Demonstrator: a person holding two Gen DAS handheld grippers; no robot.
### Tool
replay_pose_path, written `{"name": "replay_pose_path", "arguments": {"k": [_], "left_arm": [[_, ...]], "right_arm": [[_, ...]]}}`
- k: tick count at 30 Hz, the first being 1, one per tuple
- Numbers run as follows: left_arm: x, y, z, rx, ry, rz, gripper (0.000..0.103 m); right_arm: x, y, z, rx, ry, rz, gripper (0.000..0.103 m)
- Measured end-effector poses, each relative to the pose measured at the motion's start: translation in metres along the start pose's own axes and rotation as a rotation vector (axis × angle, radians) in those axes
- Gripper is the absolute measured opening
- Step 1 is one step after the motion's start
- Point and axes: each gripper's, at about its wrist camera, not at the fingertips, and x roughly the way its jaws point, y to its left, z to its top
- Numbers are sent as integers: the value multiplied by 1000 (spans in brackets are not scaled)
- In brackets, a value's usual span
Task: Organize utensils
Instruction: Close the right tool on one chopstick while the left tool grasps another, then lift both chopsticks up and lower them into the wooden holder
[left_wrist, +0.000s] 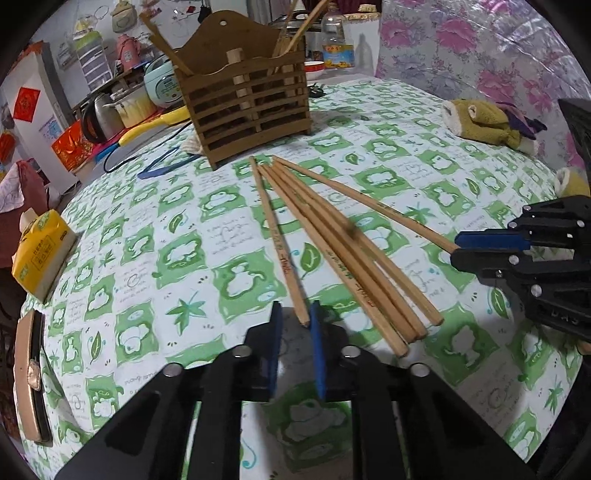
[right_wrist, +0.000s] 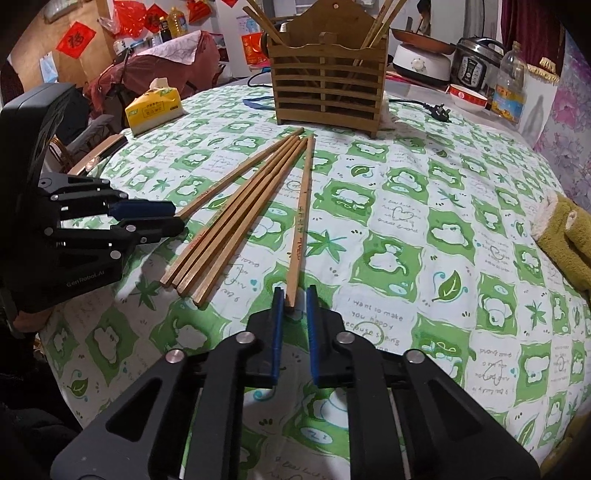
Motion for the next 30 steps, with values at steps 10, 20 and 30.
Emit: {"name": "replay_pose_path", "arguments": {"k": [10,20,30], "left_arm": [[-3,-1,-1,6,-16,28,8],[-14,-2,-4,-9,-63,82,7],[-55,16,-1,-111,-124,71,6]], "right_arm": [[-1,-2,0,13,-2,6,7],[-5,-1,0,18,-26,-35,7],[-41,-1,-2,44,-172,-86,7]]}}
